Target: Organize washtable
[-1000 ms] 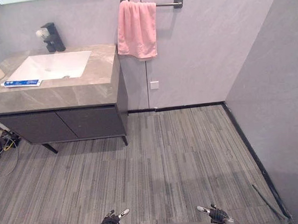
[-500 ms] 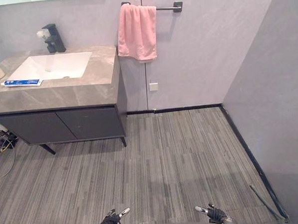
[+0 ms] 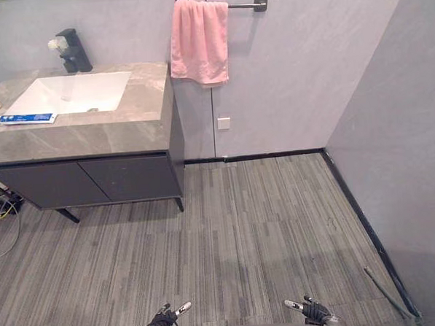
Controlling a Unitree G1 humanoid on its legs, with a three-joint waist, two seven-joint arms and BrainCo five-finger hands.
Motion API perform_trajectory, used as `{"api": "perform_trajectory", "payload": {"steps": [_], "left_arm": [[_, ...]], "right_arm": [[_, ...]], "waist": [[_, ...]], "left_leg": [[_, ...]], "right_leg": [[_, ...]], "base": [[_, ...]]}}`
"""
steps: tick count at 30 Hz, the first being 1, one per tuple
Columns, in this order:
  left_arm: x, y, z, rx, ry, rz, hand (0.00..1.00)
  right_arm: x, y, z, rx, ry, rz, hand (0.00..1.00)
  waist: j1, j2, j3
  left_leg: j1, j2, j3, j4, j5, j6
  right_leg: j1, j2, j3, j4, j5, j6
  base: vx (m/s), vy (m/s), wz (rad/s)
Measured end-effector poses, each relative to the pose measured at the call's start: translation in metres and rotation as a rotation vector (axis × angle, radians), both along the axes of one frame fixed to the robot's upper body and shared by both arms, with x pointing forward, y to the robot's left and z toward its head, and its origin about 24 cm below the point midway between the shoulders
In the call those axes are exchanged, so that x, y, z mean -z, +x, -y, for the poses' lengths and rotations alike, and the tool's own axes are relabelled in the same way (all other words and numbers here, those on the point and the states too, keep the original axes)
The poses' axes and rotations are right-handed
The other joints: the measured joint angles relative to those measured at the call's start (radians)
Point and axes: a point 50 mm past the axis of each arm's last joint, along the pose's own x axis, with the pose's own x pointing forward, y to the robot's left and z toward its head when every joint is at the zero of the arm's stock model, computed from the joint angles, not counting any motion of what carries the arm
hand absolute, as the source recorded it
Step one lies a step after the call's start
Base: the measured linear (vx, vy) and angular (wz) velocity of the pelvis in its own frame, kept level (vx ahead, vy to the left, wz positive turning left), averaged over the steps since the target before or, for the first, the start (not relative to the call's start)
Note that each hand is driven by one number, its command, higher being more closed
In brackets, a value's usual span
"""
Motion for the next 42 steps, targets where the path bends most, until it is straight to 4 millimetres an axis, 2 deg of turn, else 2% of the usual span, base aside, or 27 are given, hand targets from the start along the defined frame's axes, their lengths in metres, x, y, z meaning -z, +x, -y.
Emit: {"api": "perform_trajectory", "payload": {"steps": [6,9,10,13,14,16,18,20,22,23,24,25,26,27,28,30,32,33,34,35,36,37,38,39,40,41,42], "left_arm": [[-0.001,0.006,0.0,0.01,-0.011,0.018,0.0],[-0.003,0.012,-0.001,0.004,-0.01,0.037,0.0],[-0.004,0.015,0.0,-0.01,-0.02,0.049,0.0],[-0.006,0.018,-0.004,-0.027,-0.012,0.063,0.0],[-0.006,0.019,-0.004,-0.024,-0.012,0.062,0.0],[-0.005,0.019,-0.001,-0.022,-0.021,0.058,0.0],[-0.007,0.028,0.003,0.0,-0.029,0.072,0.0],[-0.007,0.035,0.005,0.008,-0.039,0.082,0.0],[-0.008,0.037,0.006,0.011,-0.044,0.089,0.0],[-0.005,0.026,0.007,0.003,-0.05,0.062,0.0],[-0.005,0.025,0.002,-0.005,-0.044,0.064,0.0],[-0.005,0.023,-0.001,-0.026,-0.042,0.06,0.0],[-0.004,0.021,0.0,-0.033,-0.046,0.054,0.0],[-0.003,0.016,0.003,-0.041,-0.059,0.039,0.0],[-0.003,0.021,0.005,-0.053,-0.069,0.053,0.0],[-0.008,0.028,0.0,-0.08,-0.064,0.101,0.0],[-0.013,0.037,-0.002,-0.085,-0.054,0.152,0.0],[-0.015,0.04,-0.004,-0.094,-0.048,0.175,0.0],[-0.016,0.04,-0.01,-0.131,-0.033,0.188,0.0],[-0.013,0.03,-0.009,-0.149,-0.036,0.156,0.0],[-0.01,0.023,-0.008,-0.154,-0.036,0.137,0.0],[-0.005,0.005,-0.005,-0.151,-0.039,0.08,0.0],[0.0,-0.011,-0.005,-0.173,-0.041,0.023,0.0],[0.0,-0.015,-0.012,-0.184,-0.025,0.003,0.0],[-0.001,-0.016,-0.018,-0.175,-0.006,0.0,0.0],[-0.001,-0.013,-0.021,-0.151,0.006,0.002,0.0],[-0.002,-0.011,-0.023,-0.142,0.012,0.005,0.0]], "right_arm": [[-0.002,0.011,0.004,0.044,0.017,0.019,0.0],[-0.002,0.008,0.009,0.163,0.043,0.022,0.0],[-0.004,0.014,0.007,0.2,0.06,0.059,0.0],[-0.008,0.021,0.005,0.228,0.074,0.105,0.0],[-0.008,0.023,0.007,0.243,0.075,0.113,0.0],[-0.008,0.021,0.009,0.286,0.079,0.115,0.0],[-0.005,0.015,0.01,0.347,0.096,0.094,0.0],[-0.003,0.01,0.012,0.408,0.112,0.081,0.0],[-0.003,0.007,0.017,0.471,0.12,0.084,0.0],[-0.004,0.005,0.024,0.484,0.106,0.087,0.0],[-0.004,0.003,0.025,0.493,0.107,0.081,0.0],[-0.005,0.01,0.025,0.498,0.117,0.094,0.0],[-0.007,0.016,0.024,0.491,0.121,0.108,0.0],[-0.009,0.026,0.023,0.461,0.121,0.133,0.0],[-0.012,0.036,0.022,0.432,0.119,0.148,0.0],[-0.015,0.05,0.014,0.38,0.126,0.169,0.0],[-0.019,0.061,0.011,0.338,0.122,0.194,0.0],[-0.023,0.071,0.01,0.323,0.122,0.217,0.0],[-0.031,0.089,0.006,0.291,0.128,0.27,0.0],[-0.035,0.094,0.009,0.285,0.116,0.297,0.0],[-0.035,0.092,0.013,0.283,0.102,0.3,0.0],[-0.034,0.088,0.016,0.254,0.081,0.297,0.0],[-0.031,0.084,0.01,0.23,0.085,0.28,0.0],[-0.026,0.073,0.005,0.228,0.093,0.248,0.0],[-0.022,0.064,0.005,0.229,0.092,0.223,0.0],[-0.015,0.048,0.003,0.248,0.099,0.183,0.0],[-0.012,0.04,0.002,0.271,0.105,0.164,0.0]], "waist": [[0.003,0.005,0.013],[-0.001,-0.008,0.044],[0.001,-0.004,0.061],[-0.002,-0.016,0.08],[-0.002,-0.016,0.081],[-0.006,-0.01,0.083],[-0.019,-0.01,0.084],[-0.034,-0.016,0.088],[-0.053,0.004,0.093],[-0.07,0.048,0.076],[-0.068,0.041,0.077],[-0.048,0.066,0.078],[-0.045,0.068,0.081],[-0.024,0.082,0.096],[-0.002,0.085,0.129],[0.011,0.063,0.167],[0.029,0.046,0.176],[0.041,0.041,0.179],[0.056,0.025,0.19],[0.058,0.04,0.183],[0.058,0.058,0.171],[0.059,0.084,0.153],[0.068,0.074,0.14],[0.056,0.034,0.12],[0.051,0.013,0.104],[0.053,-0.018,0.082],[0.054,-0.026,0.083]], "left_leg": [[-0.119,-0.003,0.013,0.167,-0.083,0.02],[-0.134,-0.03,0.006,0.248,-0.164,0.047],[-0.132,-0.037,0.003,0.274,-0.183,0.061],[-0.098,-0.034,0.004,0.296,-0.213,0.061],[-0.079,-0.023,0.006,0.294,-0.229,0.057],[-0.035,0.007,0.006,0.264,-0.249,0.038],[-0.008,0.03,-0.009,0.231,-0.268,0.011],[0.037,0.033,-0.035,0.199,-0.293,-0.015],[0.084,0.08,-0.054,0.198,-0.352,-0.035],[0.108,0.14,-0.082,0.247,-0.374,-0.07],[0.064,0.167,-0.087,0.386,-0.37,-0.094],[-0.028,0.205,-0.085,0.621,-0.3,-0.143],[-0.084,0.211,-0.088,0.743,-0.219,-0.138],[-0.18,0.225,-0.089,0.967,-0.089,-0.144],[-0.234,0.226,-0.076,1.131,-0.095,-0.134],[-0.303,0.212,-0.042,1.235,-0.133,-0.087],[-0.4,0.18,-0.006,1.199,-0.177,-0.082],[-0.462,0.175,0.027,1.104,-0.203,-0.076],[-0.523,0.157,0.078,0.861,-0.207,-0.069],[-0.515,0.133,0.07,0.563,-0.143,-0.084],[-0.503,0.128,0.057,0.414,-0.085,-0.083],[-0.512,0.117,0.028,0.364,0.008,-0.028],[-0.518,0.089,0.021,0.452,0.074,0.009],[-0.514,0.051,0.029,0.467,0.052,0.027],[-0.507,0.027,0.027,0.453,0.044,0.035],[-0.481,-0.014,0.023,0.431,0.031,0.052],[-0.442,-0.037,0.013,0.417,0.017,0.071]], "right_leg": [[-0.09,-0.004,0.023,0.102,-0.038,0.009],[-0.183,-0.046,0.002,0.386,-0.169,0.064],[-0.307,-0.075,-0.02,0.658,-0.177,0.045],[-0.425,-0.109,-0.042,0.909,-0.182,0.043],[-0.457,-0.127,-0.078,0.91,-0.182,0.041],[-0.467,-0.134,-0.162,0.704,-0.176,0.043],[-0.47,-0.113,-0.188,0.386,-0.097,0.059],[-0.469,-0.113,-0.19,0.201,-0.014,0.067],[-0.47,-0.107,-0.199,0.228,0.003,0.046],[-0.466,-0.054,-0.226,0.299,0.027,-0.008],[-0.454,-0.028,-0.22,0.331,0.076,-0.058],[-0.429,0.018,-0.228,0.345,0.03,-0.086],[-0.409,0.035,-0.223,0.337,0.011,-0.094],[-0.347,0.072,-0.196,0.302,-0.009,-0.113],[-0.26,0.101,-0.164,0.267,-0.023,-0.133],[-0.115,0.106,-0.13,0.216,-0.039,-0.157],[-0.008,0.092,-0.102,0.173,-0.046,-0.167],[0.037,0.083,-0.08,0.156,-0.052,-0.157],[0.108,0.043,-0.075,0.136,-0.104,-0.077],[0.154,0.029,-0.071,0.119,-0.142,-0.033],[0.169,0.033,-0.066,0.112,-0.156,-0.023],[0.203,0.032,-0.051,0.134,-0.217,-0.006],[0.221,0.005,-0.029,0.191,-0.285,0.02],[0.208,-0.035,-0.029,0.247,-0.294,0.029],[0.182,-0.054,-0.026,0.306,-0.292,0.03],[0.121,-0.084,-0.02,0.449,-0.266,0.024],[0.074,-0.09,0.007,0.595,-0.203,0.027]], "base": [[-0.05,0.041,-0.09],[-0.02,0.111,0.15],[0.06,0.077,0.23],[0.12,0.023,0.07],[0.22,-0.051,-0.17],[0.29,-0.102,-0.17],[0.31,-0.163,0.09],[0.23,-0.187,0.37],[0.43,-0.368,0.62],[0.59,-0.519,0.57],[0.62,-0.626,0.16],[0.35,-0.492,-0.26],[0.27,-0.453,-0.66],[0.35,-0.392,-0.74],[0.42,-0.375,-0.76],[0.55,-0.346,-0.4],[0.52,-0.264,-0.32],[0.63,-0.221,-0.69],[0.8,-0.23,-0.92],[0.68,-0.161,-0.81],[0.68,-0.01,-0.76],[0.71,0.031,-0.79],[0.83,0.077,-0.48],[0.62,0.066,0.0],[0.53,0.124,0.61],[0.5,0.132,0.67],[0.46,0.133,0.6]]}}
